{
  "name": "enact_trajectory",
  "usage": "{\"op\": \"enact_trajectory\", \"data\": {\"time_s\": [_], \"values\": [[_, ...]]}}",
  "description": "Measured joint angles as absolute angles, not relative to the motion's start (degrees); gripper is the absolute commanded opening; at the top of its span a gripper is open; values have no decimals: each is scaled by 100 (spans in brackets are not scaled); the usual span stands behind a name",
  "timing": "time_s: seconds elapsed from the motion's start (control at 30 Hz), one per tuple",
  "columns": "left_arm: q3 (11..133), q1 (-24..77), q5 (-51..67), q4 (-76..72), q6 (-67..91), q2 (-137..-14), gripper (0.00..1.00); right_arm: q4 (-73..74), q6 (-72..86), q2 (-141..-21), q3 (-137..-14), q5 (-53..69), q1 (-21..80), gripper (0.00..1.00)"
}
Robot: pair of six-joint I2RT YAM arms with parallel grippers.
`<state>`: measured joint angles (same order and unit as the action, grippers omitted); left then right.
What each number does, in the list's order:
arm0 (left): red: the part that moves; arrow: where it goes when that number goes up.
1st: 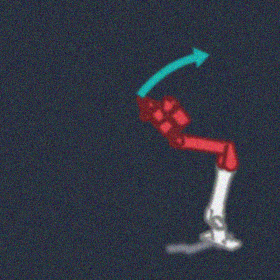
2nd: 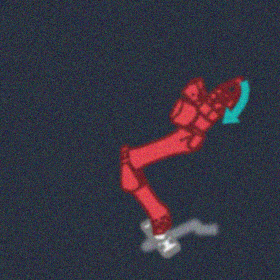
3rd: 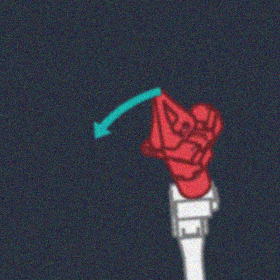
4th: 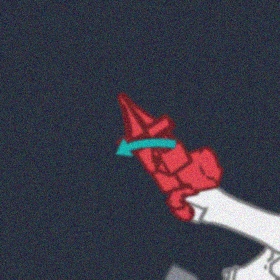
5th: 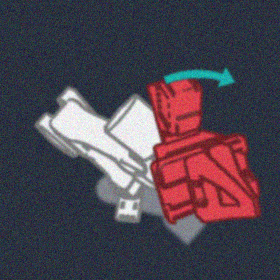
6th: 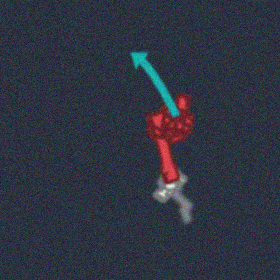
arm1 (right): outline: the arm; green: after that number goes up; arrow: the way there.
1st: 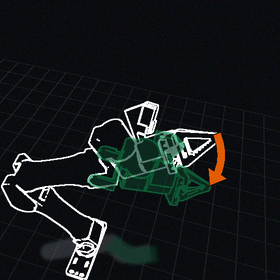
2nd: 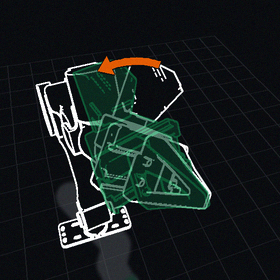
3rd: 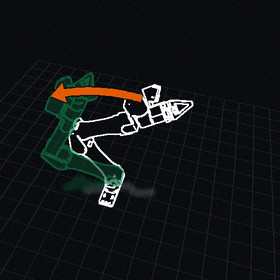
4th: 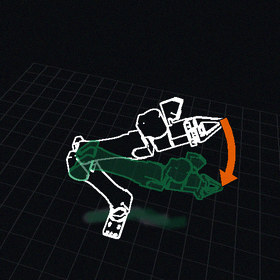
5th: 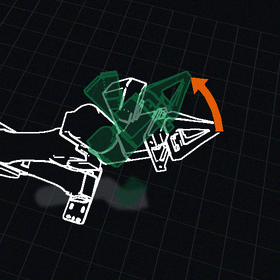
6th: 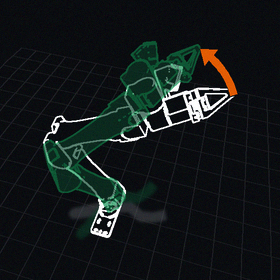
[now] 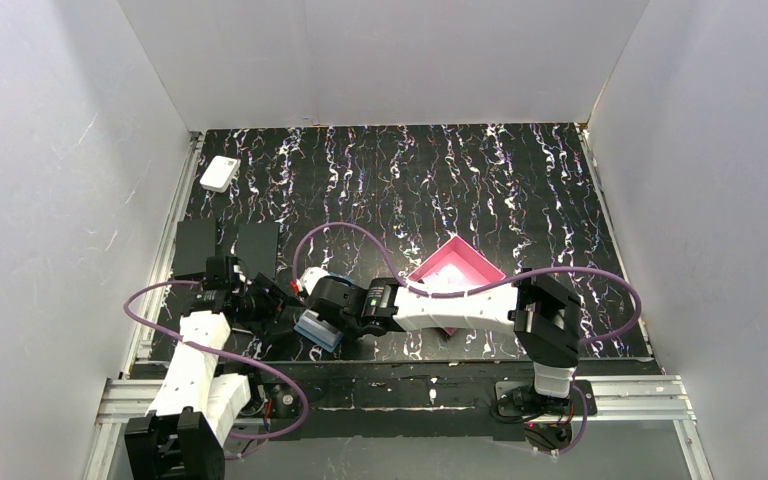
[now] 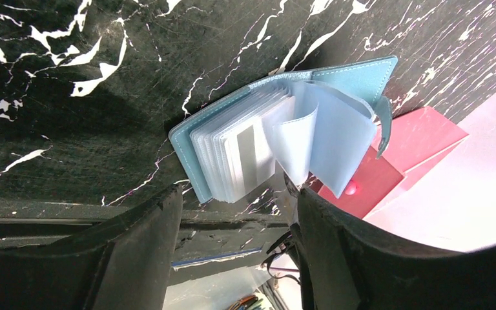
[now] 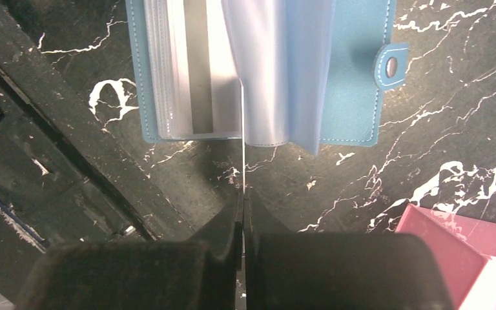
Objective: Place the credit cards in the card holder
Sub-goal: Insert the credit card into the card holder.
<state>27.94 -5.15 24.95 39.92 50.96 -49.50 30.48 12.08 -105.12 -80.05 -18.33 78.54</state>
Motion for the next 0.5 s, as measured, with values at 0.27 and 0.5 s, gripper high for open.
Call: {"op": "enact_trajectory", "data": {"time_s": [0.27,0.5], "values": [[2794,-515,2600,4040,5078,-4893,55,3081,1212,-10512,-8005,-2132,7811,1],[2788,-392,2639,4023,5118,-4838,46,3159,1216,-10512,-8005,-2261,7655,1]]}}
